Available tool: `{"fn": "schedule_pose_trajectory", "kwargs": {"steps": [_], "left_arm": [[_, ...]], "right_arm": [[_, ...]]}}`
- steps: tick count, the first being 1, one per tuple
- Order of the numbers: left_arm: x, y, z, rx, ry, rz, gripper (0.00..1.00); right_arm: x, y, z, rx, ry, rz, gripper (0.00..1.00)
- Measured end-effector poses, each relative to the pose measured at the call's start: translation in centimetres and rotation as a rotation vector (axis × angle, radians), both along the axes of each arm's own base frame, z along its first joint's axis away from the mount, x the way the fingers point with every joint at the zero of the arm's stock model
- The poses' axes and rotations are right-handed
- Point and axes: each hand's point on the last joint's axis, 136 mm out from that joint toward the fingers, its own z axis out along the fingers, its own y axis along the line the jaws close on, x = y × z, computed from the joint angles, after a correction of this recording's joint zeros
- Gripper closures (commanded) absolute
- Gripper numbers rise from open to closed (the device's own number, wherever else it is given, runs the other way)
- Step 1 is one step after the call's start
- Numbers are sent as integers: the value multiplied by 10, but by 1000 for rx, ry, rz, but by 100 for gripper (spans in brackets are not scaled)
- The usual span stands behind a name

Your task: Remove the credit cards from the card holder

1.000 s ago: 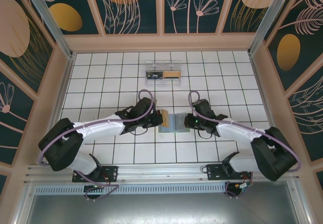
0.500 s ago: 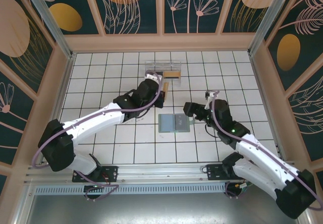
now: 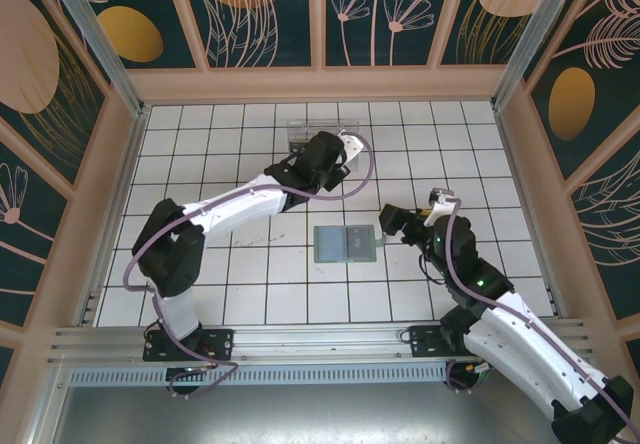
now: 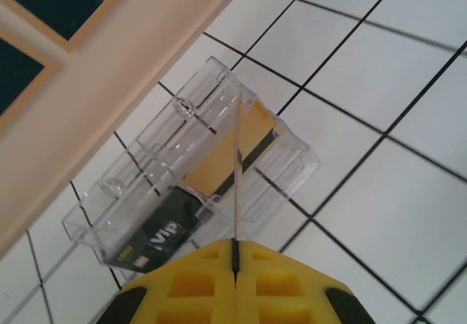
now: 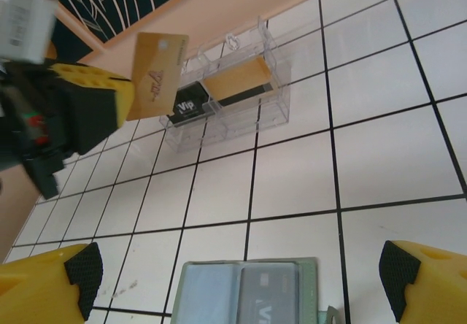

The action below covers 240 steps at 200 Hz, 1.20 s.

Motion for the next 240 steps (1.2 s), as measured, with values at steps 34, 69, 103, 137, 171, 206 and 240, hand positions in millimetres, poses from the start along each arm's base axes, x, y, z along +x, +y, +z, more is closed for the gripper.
{"fn": "schedule_pose_trajectory", "kwargs": {"steps": [34,69,103,137,171,206,240], "left_arm": [[16,6,-21,187,-46,-64,100],[29,0,-36,337,-95,-156,100],[39,-4,-45,465,-148,-235,100],[50,-15,-45,530,-189,-281,100],[58,-22,-47,564,-207,-307,100],[60,-23,-60,596,-193,-325,100],[60,-19,-69,616,-169,-331,100]], "right_arm": [[-2,-6,2,9,-25,-20,1],[-2,-7,2,11,-27,-28,1],[-2,-8,1,9,-25,-30,1],[-3,-9,-3,4,-14,-36,1],[-2,-12,-5,-6,-6,-48,1],[-3,-12,-8,-9,0,-52,1],[-3,-13,-8,-10,1,-54,1]]}}
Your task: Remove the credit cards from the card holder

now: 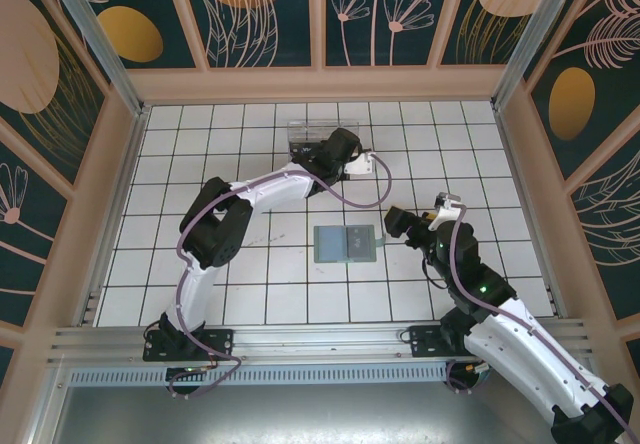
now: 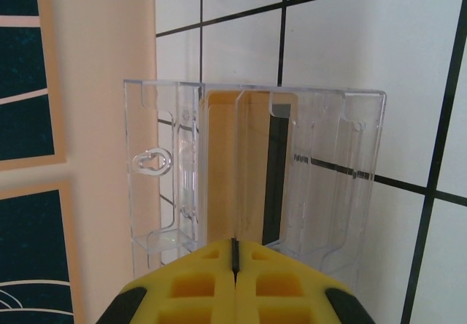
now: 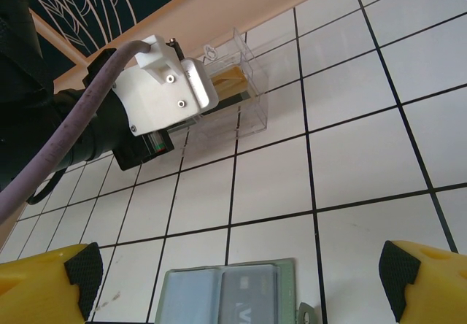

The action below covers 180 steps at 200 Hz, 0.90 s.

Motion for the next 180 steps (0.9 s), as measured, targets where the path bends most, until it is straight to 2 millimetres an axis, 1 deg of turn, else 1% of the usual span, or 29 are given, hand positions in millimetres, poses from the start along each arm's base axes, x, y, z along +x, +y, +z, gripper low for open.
{"fn": "schedule_pose_trajectory", "kwargs": {"steps": [40,89,138,144,152,168,180], "left_arm": [[3,3,-5,7,7,7,100],[8,9,-21,33,23,23,100],[14,9,-22,29,-1,40,100],[15,9,-21,26,-5,42,95],[16,9,-20,24,-13,46,93],[20,9,-18,19,-33,58,84],[24,9,-16,14,-51,72,83]], "right_arm": [[0,0,0,0,0,0,1],[0,0,0,10,4,-3,1],[0,0,-2,11,8,-4,1],[0,0,-3,10,10,-5,1],[0,0,-4,9,13,-4,1],[-1,0,-7,5,19,-4,1],[-1,0,-8,3,21,-4,1]]}}
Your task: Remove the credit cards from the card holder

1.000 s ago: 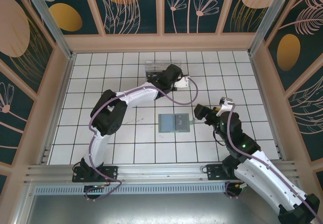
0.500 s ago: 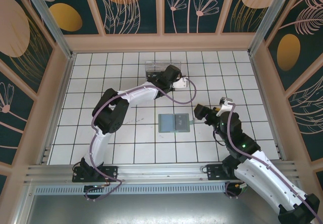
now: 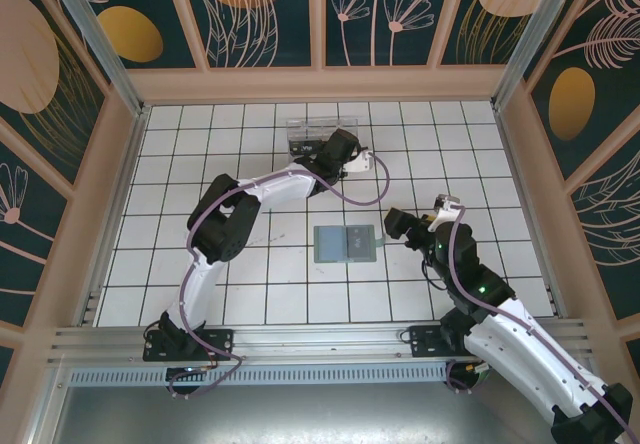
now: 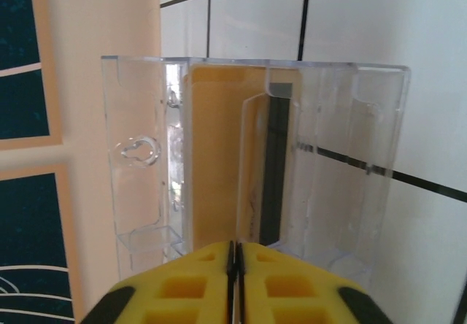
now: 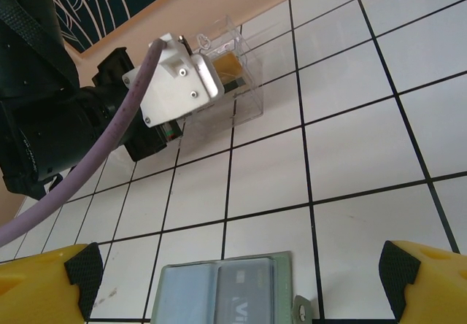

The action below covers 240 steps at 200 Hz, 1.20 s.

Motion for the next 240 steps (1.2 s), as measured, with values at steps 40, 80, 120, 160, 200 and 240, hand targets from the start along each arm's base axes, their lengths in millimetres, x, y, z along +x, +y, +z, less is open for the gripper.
{"fn": "schedule_pose_trajectory", "kwargs": {"steps": [40,80,120,160,200,240], "left_arm": [[21,7,8,-23,-58,54,80],[33,11,8,-38,-81,76,75],[35,8,13,-79,-83,91,64],[32,7,21,-167,-60,129,55],[22,12,80,-394,-66,209,49],[-17,41,163,-741,-74,307,18]], "right_arm": [[-1,1,-3,1,7,5,1],[-2,0,-9,-8,22,4,1],[-2,0,-9,-8,22,4,1],[-1,0,-11,-10,30,6,1],[-1,5,-24,-30,76,28,1],[-1,16,-43,-54,148,74,1]]}}
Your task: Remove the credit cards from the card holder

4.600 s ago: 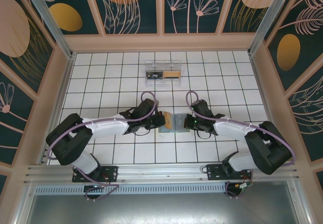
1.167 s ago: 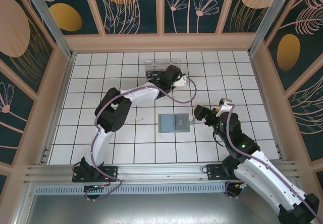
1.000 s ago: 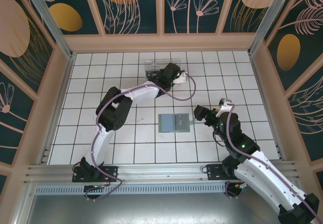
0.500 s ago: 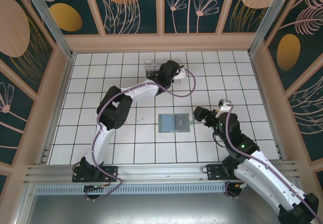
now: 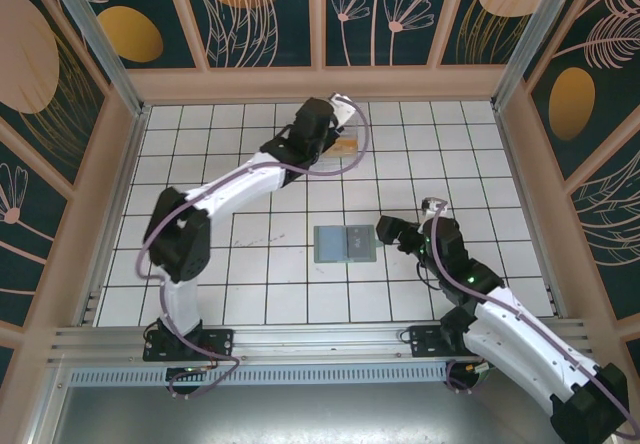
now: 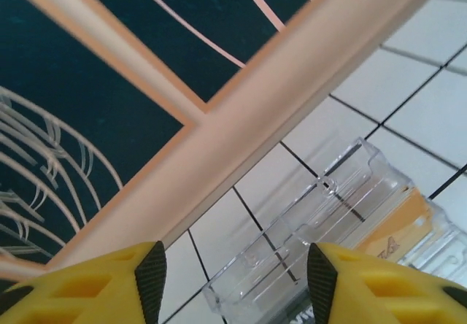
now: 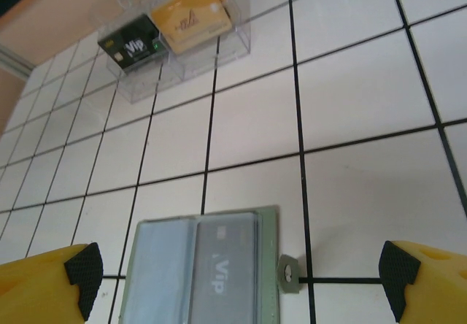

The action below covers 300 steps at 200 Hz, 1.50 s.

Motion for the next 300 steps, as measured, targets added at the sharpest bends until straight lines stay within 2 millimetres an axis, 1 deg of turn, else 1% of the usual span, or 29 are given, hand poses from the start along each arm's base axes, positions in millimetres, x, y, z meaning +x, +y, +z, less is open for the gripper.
{"fn": "schedule_pose_trajectory", "kwargs": {"steps": [5,9,11,17,28,46,60,76,88,103,118,136,158,169,180,185,191,199,212,233,243,254,263,274,280,283,300], "left_arm": [[-7,5,7,-39,1,6,12],[-11,8,11,-75,4,18,4],[-14,10,13,-95,5,20,2],[-22,17,18,-146,11,32,1],[-37,27,20,-234,34,50,1],[-60,43,15,-358,83,80,1],[-76,57,5,-455,127,123,1],[-93,73,-11,-560,183,190,1],[-105,82,-23,-621,221,223,1],[-122,93,-44,-693,287,261,1],[-139,97,-69,-746,372,281,2],[-162,97,-103,-810,500,291,1],[-191,92,-147,-876,683,300,2],[-204,89,-163,-907,764,304,3],[-214,85,-176,-935,838,309,8],[-218,83,-179,-946,864,307,10],[-221,80,-183,-961,893,302,17],[-224,76,-185,-984,926,302,23],[-228,69,-188,-1015,971,285,27],[-231,58,-190,-1057,1025,260,31],[-231,54,-191,-1069,1044,248,39],[-231,49,-192,-1085,1065,242,41],[-231,46,-195,-1089,1079,234,48],[-232,43,-200,-1092,1101,234,49],[-233,41,-202,-1094,1112,234,57],[-233,40,-204,-1092,1117,231,59],[-235,36,-211,-1091,1144,232,60]], "right_arm": [[0,2,-2,-1,10,7,1],[0,2,-4,-3,18,12,1],[-1,3,-5,-3,22,16,1],[-1,5,-8,-6,34,23,1],[-2,9,-13,-6,55,42,1],[-5,16,-20,-3,86,74,1],[-8,24,-25,2,108,106,1],[-12,33,-31,2,136,137,1],[-16,39,-36,1,155,162,1],[-19,45,-42,-9,176,183,1],[-23,51,-50,-19,204,201,1],[-27,58,-62,-36,248,224,1],[-32,65,-77,-64,304,245,1],[-34,68,-82,-75,323,255,1],[-33,73,-84,-79,333,263,1],[-33,74,-85,-81,337,265,1],[-32,76,-84,-81,337,268,1],[-31,79,-83,-81,338,271,1],[-28,83,-80,-76,333,275,1],[-24,89,-78,-68,331,282,1],[-22,91,-78,-71,334,283,1],[-21,93,-80,-74,342,284,1],[-20,94,-81,-79,348,284,1],[-18,96,-83,-85,355,284,1],[-17,97,-84,-88,357,285,1],[-17,97,-84,-90,358,285,1],[-15,99,-86,-97,366,285,1]]}}
